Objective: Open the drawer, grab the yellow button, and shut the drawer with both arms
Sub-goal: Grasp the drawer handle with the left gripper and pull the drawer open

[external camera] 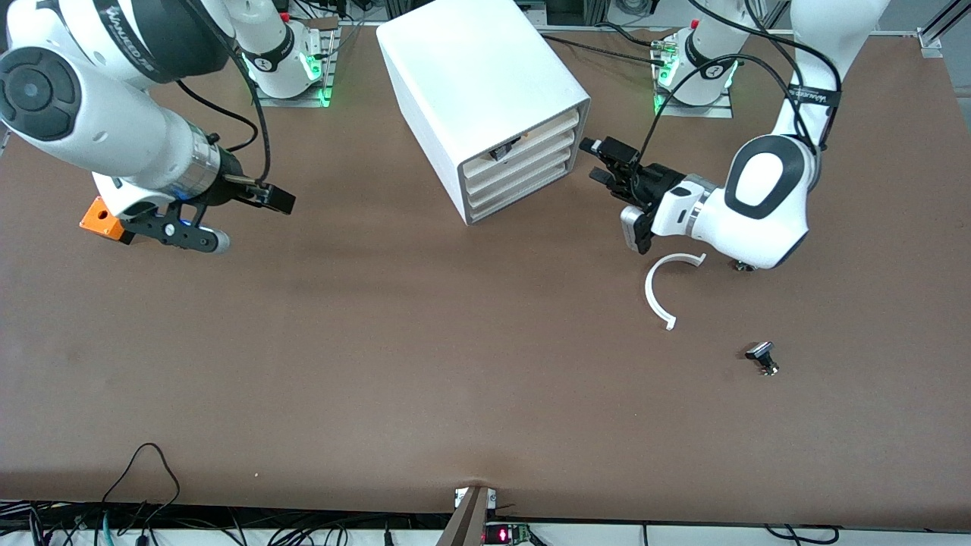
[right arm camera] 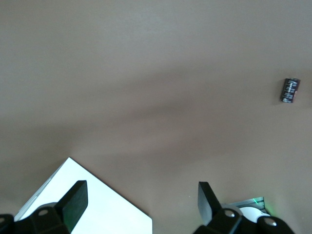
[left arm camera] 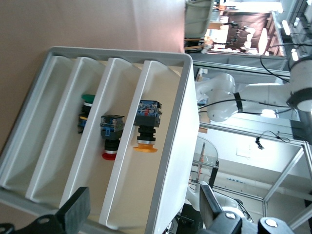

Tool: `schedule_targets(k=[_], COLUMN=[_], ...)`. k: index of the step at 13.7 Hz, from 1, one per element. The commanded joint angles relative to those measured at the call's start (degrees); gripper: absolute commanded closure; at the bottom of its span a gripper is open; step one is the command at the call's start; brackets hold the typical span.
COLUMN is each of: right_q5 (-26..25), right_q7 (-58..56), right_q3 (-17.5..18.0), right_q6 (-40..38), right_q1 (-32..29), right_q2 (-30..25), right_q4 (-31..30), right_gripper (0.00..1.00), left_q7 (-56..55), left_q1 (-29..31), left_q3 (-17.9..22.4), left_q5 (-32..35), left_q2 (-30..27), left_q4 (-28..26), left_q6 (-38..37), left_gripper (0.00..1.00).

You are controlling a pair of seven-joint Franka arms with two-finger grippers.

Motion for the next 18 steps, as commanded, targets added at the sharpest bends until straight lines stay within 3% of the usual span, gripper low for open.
schedule_targets(k=[1, 3, 4, 5, 6, 7, 12, 18], right_q5=[0.7, 0.7, 0.8, 0.8, 0.8, 0.7, 0.7, 0.7], right_q7=[1.7, 2.4, 2.9, 3.4, 3.7, 3.7, 3.7, 3.8], right_q3=[-0.3, -0.3, -0.3, -0.3, -0.3, -0.3, -0.3, -0.3], right_q6=[-1.1, -1.1, -1.1, -1.1, -1.1, -1.1, -1.3, -1.3], right_q1=[1.3, 1.3, 1.3, 1.4, 1.5, 1.7, 1.7, 1.7], right_q2=[3.8, 4.0, 4.0, 4.0, 4.0, 4.0, 4.0, 4.0], right_q4=[4.8, 5.1, 5.1, 5.1, 5.1, 5.1, 5.1, 5.1], right_gripper=[0.0, 0.0, 0.0, 0.0, 0.0, 0.0, 0.0, 0.0], left_q7=[7.8, 12.7, 15.8, 18.2, 19.0, 19.8, 24.3, 24.7], left_q1=[0.0, -0.6, -0.7, -0.7, -0.8, -0.8, -1.7, -2.6], left_q3=[-0.1, -0.5, -0.8, -0.8, -0.8, -0.9, -3.7, -3.7], left_q5=[-2.1, -5.0, -6.3, -6.6, -6.7, -7.0, -10.0, -10.4], left_q2=[3.5, 5.1, 5.6, 6.0, 6.1, 6.2, 8.1, 8.3], left_q4=[-1.6, -4.8, -5.6, -5.8, -5.9, -6.0, -9.2, -9.6], left_q6=[-0.1, 0.2, 0.1, 0.1, 0.1, 0.2, 0.4, 1.3], left_gripper=[0.04, 0.09, 0.21, 0.49, 0.68, 0.72, 0.71, 0.62])
